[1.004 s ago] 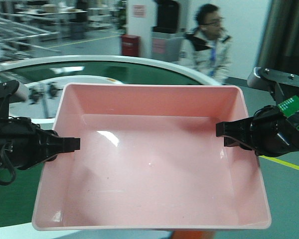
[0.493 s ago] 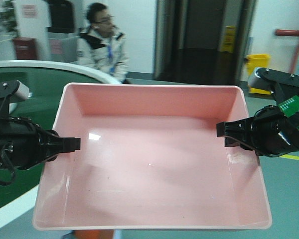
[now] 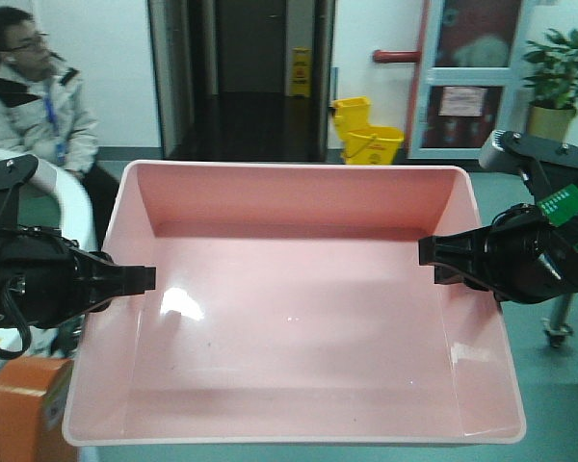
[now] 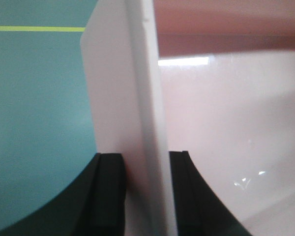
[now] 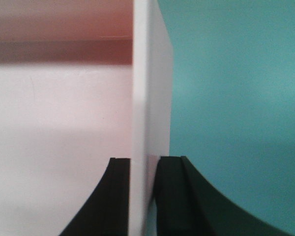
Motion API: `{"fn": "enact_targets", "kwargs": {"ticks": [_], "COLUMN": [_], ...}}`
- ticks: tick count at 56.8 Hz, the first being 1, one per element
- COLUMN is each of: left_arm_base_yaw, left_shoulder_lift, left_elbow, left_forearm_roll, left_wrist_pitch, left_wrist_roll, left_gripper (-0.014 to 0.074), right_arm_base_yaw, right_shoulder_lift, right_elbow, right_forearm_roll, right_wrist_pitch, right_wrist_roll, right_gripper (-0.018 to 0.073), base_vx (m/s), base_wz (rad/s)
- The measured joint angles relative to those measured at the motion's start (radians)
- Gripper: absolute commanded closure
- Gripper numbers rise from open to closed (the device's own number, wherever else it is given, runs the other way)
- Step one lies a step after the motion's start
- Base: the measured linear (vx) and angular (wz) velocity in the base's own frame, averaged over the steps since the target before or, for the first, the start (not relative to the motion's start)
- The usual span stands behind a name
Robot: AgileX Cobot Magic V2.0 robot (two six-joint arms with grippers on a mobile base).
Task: Grab pink bin and stack on right shelf
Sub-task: 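Hold the pink bin with both grippers while the base drives away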
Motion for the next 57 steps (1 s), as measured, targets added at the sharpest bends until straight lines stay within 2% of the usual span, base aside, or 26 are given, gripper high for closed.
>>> {"fn": "enact_targets", "kwargs": {"ticks": [28,57], "left_arm_base_yaw": [0.000,0.000], "left_shoulder_lift": [0.000,0.000], "left_elbow": [0.000,0.000], "left_forearm_roll": [0.000,0.000], "left_wrist_pitch": [0.000,0.000], "left_wrist_roll": [0.000,0.000], "left_gripper": [0.0598,0.0598], "right_arm_base_yaw": [0.000,0.000], "right_shoulder_lift": [0.000,0.000], "right_elbow": [0.000,0.000], "right_forearm_roll": [0.000,0.000], "right_wrist_pitch": [0.000,0.000], "right_wrist_roll": [0.000,0.000], "right_gripper": [0.0568,0.0568], "base_vx": [0.24,0.36], "base_wz": [-0.31,-0.22]}}
